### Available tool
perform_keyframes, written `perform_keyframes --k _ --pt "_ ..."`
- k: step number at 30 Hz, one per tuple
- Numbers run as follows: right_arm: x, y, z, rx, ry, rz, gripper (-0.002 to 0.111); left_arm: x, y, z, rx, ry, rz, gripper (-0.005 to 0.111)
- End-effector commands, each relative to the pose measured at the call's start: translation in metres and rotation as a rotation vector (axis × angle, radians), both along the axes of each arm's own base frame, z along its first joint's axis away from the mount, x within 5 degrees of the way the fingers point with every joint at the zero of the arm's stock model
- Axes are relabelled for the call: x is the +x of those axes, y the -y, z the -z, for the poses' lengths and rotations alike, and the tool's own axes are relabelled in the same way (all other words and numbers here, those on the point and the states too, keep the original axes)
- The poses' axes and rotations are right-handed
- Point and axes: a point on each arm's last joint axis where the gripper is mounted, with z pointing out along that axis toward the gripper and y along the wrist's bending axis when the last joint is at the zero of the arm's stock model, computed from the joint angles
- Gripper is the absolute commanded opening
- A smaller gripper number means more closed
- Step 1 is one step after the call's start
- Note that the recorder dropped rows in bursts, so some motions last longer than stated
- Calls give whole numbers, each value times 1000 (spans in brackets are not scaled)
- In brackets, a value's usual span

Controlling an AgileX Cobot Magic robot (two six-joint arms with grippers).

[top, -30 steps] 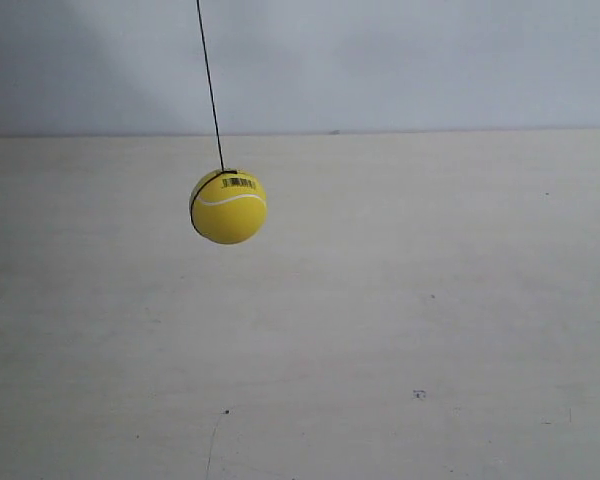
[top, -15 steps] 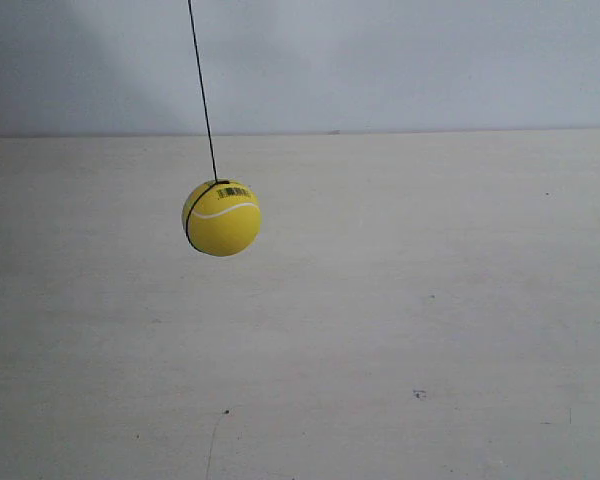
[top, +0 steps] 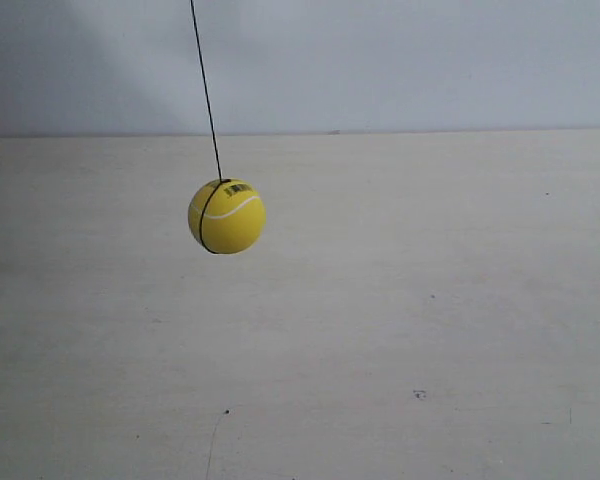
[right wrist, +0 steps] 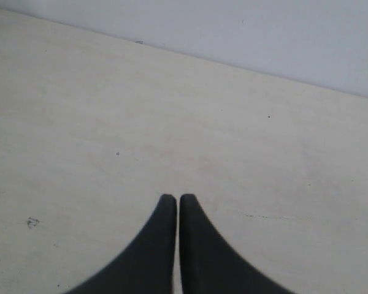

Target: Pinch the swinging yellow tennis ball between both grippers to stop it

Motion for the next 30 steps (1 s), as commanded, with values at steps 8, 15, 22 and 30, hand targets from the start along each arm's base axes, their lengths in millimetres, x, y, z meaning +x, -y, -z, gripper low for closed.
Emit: perform_keyframes --k 8,15,22,30 --pt "0 0 0 -8 10 2 0 -4 -12 32 -90 -336 -138 5" --pt "0 0 0 -8 10 2 0 -4 -12 32 -70 -337 -139 5" --pt "0 0 0 -8 10 2 0 -4 -12 32 -69 -336 -138 5" --pt "0 0 -1 -6 19 3 0 -4 -12 32 -69 -336 -138 5"
